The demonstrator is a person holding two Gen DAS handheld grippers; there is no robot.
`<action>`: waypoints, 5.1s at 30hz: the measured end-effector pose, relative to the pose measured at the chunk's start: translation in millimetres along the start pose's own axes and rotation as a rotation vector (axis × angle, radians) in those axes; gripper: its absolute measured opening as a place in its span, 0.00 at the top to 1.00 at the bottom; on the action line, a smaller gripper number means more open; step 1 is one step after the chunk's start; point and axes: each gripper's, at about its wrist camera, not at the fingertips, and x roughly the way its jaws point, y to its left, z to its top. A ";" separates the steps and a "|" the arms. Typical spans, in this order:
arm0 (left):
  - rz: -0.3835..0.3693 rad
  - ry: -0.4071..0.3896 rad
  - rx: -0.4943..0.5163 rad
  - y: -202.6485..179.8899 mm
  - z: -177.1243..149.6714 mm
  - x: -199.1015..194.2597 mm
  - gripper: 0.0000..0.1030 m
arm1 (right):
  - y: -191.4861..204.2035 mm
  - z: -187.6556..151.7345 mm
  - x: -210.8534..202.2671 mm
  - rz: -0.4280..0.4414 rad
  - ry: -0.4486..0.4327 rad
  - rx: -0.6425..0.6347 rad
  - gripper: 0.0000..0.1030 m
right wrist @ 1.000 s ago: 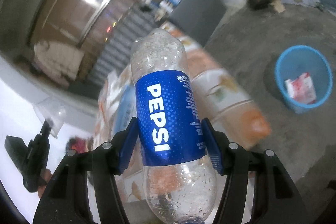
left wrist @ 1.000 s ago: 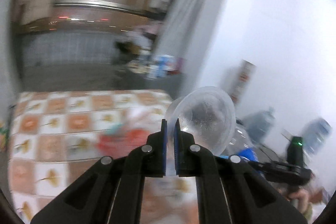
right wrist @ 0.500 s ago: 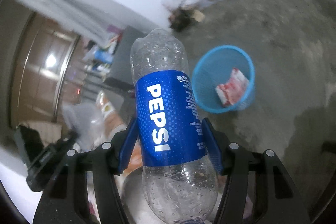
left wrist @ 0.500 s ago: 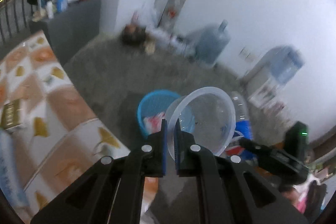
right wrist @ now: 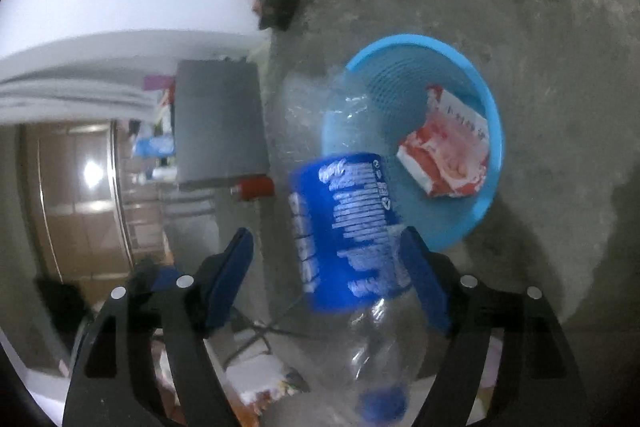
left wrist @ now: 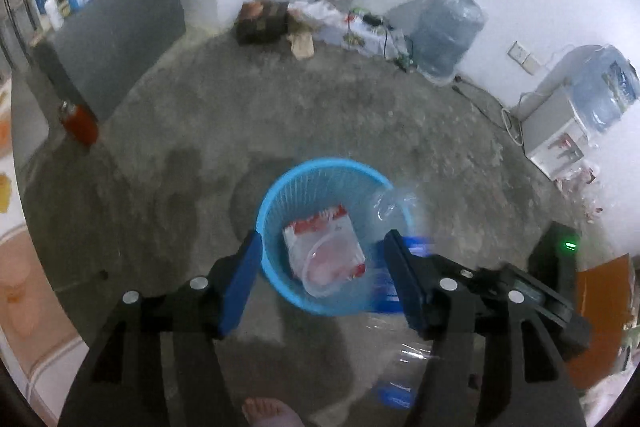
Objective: Collect trash
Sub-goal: 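Carry bottle and bowl over the blue basket and open both grippers, then move both open grippers back over the table, then close the left gripper on the yellow Enaak snack packet, then grasp the clear red-labelled bag with the right gripper while the left gripper holds the packet, then carry the packet and the clear bag toward the blue basket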
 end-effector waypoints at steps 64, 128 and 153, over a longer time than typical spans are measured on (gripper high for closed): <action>0.185 -0.536 -0.581 344.2 -379.2 -323.2 0.06 | 261.3 -404.5 -5.3 -0.126 0.026 -1.263 0.09; 0.330 -0.353 -0.579 377.8 -385.1 -294.8 0.87 | 297.7 -379.5 86.8 0.122 0.404 -0.775 0.91; 0.310 -0.571 -0.634 357.1 -373.6 -380.0 0.91 | 355.5 -411.4 8.5 0.550 0.416 -0.979 0.99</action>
